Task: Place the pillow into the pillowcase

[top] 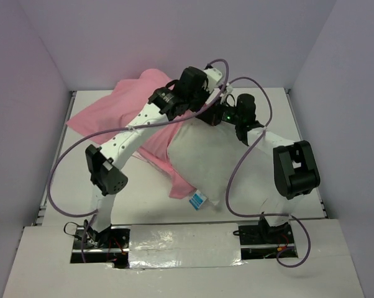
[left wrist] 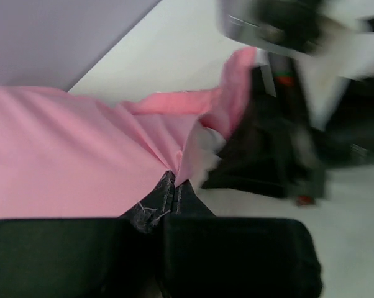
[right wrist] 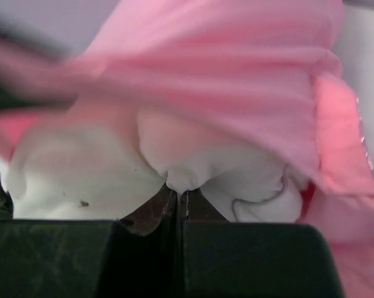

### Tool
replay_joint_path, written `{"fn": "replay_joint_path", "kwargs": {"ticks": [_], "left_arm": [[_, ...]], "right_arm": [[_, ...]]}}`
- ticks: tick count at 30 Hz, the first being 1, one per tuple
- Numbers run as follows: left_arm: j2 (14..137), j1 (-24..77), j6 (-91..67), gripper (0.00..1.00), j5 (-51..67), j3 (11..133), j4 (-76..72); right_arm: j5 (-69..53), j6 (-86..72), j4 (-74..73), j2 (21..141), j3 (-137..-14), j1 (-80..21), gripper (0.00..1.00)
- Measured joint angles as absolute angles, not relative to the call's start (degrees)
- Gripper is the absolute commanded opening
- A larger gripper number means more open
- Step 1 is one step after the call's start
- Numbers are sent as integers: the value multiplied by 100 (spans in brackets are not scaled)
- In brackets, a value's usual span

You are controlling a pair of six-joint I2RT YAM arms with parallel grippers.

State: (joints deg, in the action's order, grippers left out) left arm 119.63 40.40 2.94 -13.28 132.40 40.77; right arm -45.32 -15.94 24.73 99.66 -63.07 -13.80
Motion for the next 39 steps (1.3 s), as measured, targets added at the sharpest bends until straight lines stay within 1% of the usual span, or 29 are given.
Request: {"fn": "replay_joint_path", "kwargs": {"ticks": [4,5,7,10,12,13,15,16,17,18,19,20,21,22,23,24,25,26,30,34,36,39], "left_arm": [[11041,4654,62,0,-1229,12593,4176],[10890,4718,-64,0,-1144,12551,4200],[10659,4742,-329,0,-941,12523,4195],[10398,4724,-784,0,-635,12355,4152],[10355,4768,-998,0,-539,12234,4132],[10315,4801,-1129,0,-515,12084,4051],[10141,4853,-1411,0,-532,11478,3758],[10031,4862,-1555,0,-552,11115,3660],[9909,4840,-1710,0,-552,10715,3538],[9815,4788,-1848,0,-541,10398,3459],[9732,4687,-1988,0,-495,10066,3358],[9649,4545,-2121,0,-425,9710,3190],[9603,4355,-2248,0,-368,9404,3094],[9592,4141,-2335,0,-329,9188,2998],[9607,3935,-2438,0,-301,9043,2939],[9649,3728,-2528,0,-294,8960,2919],[9701,3564,-2576,0,-344,8952,2917],[9751,3430,-2602,0,-412,9004,2906],[9963,3339,-2611,0,-528,9518,2886],[10038,3387,-2589,0,-576,9850,2873],[10038,3389,-2589,0,-569,9856,2873],[10038,3385,-2587,0,-552,9856,2880]], "right_arm": [[-4195,-2919,4650,9828,-5675,-1562,0],[-3962,-3212,5234,9828,-5483,-1640,0],[-3374,-3579,5933,9830,-5210,-1852,0],[-2167,-3924,6488,9841,-4912,-2314,0],[-1227,-4274,6549,9867,-4862,-2600,0],[-823,-4401,6539,9885,-4862,-2722,0],[-408,-4539,6530,9894,-4810,-2818,0],[-314,-4543,6536,9889,-4744,-2814,4],[-242,-4543,6530,9883,-4672,-2788,29],[-257,-4532,6429,9810,-4584,-2753,41],[-276,-4460,6252,9675,-4462,-2696,50],[-379,-4351,5977,9491,-4397,-2624,67],[-484,-4244,5638,9279,-4392,-2552,72],[-646,-4117,5262,9024,-4401,-2453,74],[-792,-4010,4838,8764,-4416,-2346,84],[-950,-3957,4434,8512,-4466,-2246,86],[-1138,-3898,4088,8287,-4521,-2119,91],[-1367,-3905,3800,8071,-4556,-1966,100],[-2001,-3892,2845,7260,-4464,-1232,100],[-1678,-3518,910,5846,-4421,-987,100],[-1393,-3459,178,5006,-4331,-987,100],[-1260,-3459,-617,3865,-3885,-963,100]]}}
